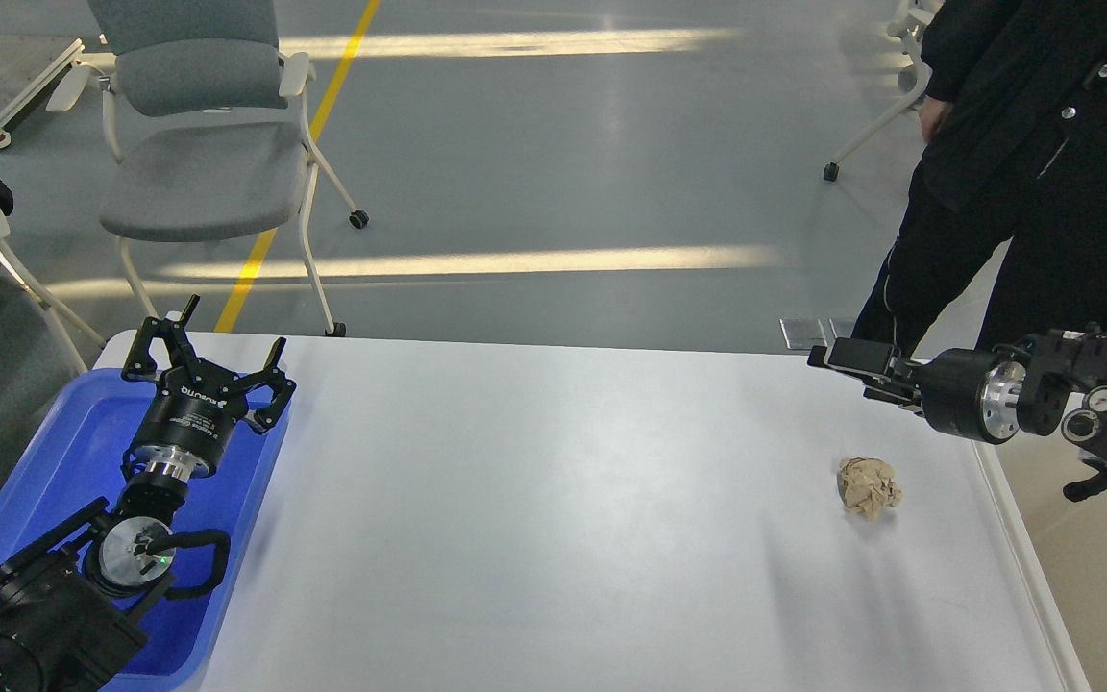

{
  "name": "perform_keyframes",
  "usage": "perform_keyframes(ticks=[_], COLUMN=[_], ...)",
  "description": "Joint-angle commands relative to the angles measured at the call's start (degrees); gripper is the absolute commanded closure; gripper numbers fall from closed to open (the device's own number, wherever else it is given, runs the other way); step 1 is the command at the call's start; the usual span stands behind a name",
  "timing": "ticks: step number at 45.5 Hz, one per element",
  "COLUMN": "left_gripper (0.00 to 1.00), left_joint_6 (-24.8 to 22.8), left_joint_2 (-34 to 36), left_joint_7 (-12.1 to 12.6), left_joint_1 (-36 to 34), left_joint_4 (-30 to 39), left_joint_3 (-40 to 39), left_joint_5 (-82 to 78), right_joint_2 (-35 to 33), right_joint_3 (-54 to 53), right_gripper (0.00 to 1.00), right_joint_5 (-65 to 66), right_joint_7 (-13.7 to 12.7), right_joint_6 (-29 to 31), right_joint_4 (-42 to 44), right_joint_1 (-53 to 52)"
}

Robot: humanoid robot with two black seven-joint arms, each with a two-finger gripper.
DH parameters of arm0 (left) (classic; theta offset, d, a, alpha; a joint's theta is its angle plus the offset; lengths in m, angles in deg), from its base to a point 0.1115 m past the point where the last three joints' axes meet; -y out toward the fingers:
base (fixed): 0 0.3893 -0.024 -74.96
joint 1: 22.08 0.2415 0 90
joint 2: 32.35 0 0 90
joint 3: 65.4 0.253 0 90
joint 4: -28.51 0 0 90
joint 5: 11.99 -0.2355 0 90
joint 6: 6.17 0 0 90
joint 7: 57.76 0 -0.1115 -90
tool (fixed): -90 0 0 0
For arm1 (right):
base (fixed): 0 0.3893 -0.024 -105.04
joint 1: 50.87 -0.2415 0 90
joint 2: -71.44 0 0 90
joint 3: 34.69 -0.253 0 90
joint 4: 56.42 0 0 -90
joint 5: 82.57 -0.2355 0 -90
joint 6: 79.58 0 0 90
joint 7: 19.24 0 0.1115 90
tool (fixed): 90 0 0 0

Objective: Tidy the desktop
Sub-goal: 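Swing the right gripper sideways and lower it beside the paper ball, then close the right gripper on the crumpled paper ball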

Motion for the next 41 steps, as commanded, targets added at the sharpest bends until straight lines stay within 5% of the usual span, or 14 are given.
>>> perform_keyframes(ticks=[1,19,41], left_gripper=[0.00,0.00,0.00], left_joint_6=[0.1,0.1,0.1], left_joint_2=[0.0,0.1,0.0], left_joint_7=[0.0,0.0,0.0], left_joint_1=[0.0,0.0,0.0], left_joint_4=[-0.1,0.0,0.0], left_joint_3=[0.0,0.0,0.0], left_joint_5=[-0.1,-0.1,-0.1], right_joint_2=[1.8,8.1,12.3], right_joint_3=[4.4,11.4,21.7], right_gripper=[0.00,0.02,0.00], right_joint_5=[7.2,7.4,11.5], right_joint_7=[-0.6,-0.4,-0.4], right_joint_6=[-0.4,-2.4,-14.7], right_joint_4=[1.3,9.6,15.9], right_joint_1=[-1.1,-0.6,-0.3])
